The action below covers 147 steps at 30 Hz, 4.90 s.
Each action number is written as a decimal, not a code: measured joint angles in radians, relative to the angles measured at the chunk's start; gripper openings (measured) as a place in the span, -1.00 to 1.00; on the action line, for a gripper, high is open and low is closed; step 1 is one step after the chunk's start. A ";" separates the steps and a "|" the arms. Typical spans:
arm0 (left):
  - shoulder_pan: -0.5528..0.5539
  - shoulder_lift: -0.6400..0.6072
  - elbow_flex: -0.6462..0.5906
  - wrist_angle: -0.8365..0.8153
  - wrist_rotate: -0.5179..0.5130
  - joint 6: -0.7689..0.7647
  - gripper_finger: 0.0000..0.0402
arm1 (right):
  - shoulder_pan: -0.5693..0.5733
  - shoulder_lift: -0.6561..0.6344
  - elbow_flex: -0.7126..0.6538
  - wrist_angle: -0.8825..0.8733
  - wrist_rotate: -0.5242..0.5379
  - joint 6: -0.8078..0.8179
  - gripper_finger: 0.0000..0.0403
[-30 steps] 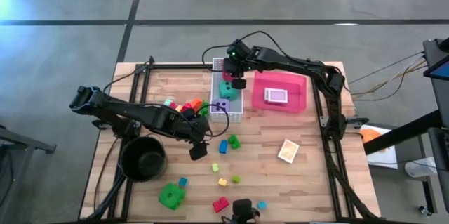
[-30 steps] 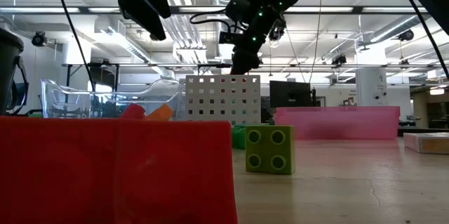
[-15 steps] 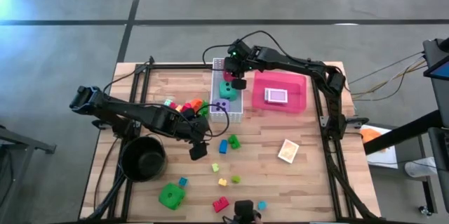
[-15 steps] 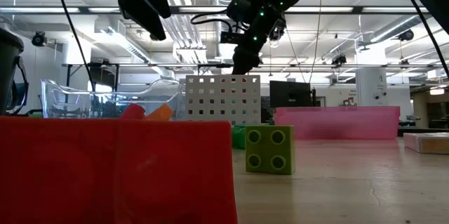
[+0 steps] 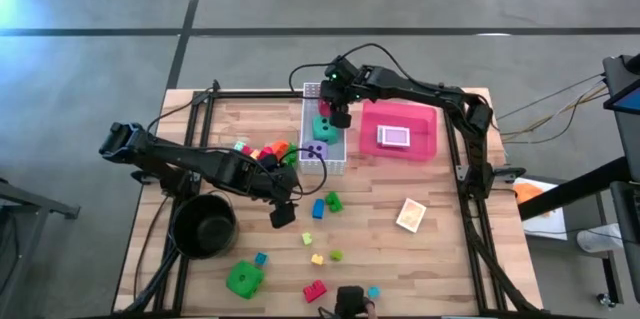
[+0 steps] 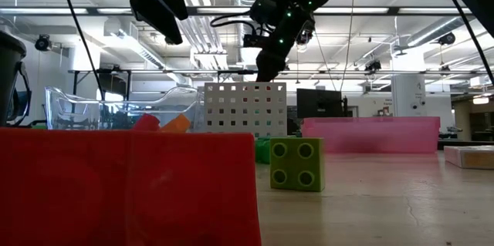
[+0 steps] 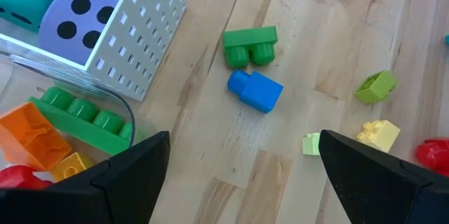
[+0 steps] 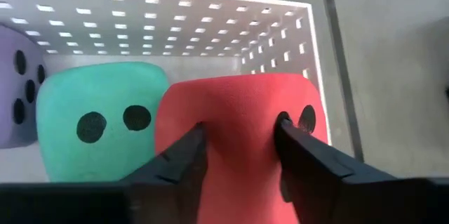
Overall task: Pick & Place Toys
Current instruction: Put the red dice into the white bin, then put the yellow deck of cards into the red bin
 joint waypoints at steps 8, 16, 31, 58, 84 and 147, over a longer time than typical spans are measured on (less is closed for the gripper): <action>0.000 0.000 0.000 0.000 0.000 0.000 0.82 | 0.003 -0.027 -0.002 0.004 -0.009 0.002 0.36; 0.000 0.000 0.000 0.000 0.000 0.000 0.82 | 0.002 -0.067 -0.002 0.011 -0.004 0.006 0.48; 0.000 0.001 0.000 0.012 0.000 -0.012 0.82 | 0.005 -0.118 0.000 -0.156 -0.144 0.270 0.48; -0.028 0.037 -0.081 0.169 -0.080 -0.090 0.82 | 0.614 -0.668 -0.596 -0.385 0.107 1.518 0.48; -0.026 0.032 -0.080 0.173 -0.067 -0.011 0.82 | 0.681 -0.685 -0.912 -0.311 0.038 2.294 0.48; -0.026 0.032 -0.080 0.151 -0.067 -0.015 0.82 | 0.701 -0.587 -0.809 -0.267 -0.096 2.801 0.48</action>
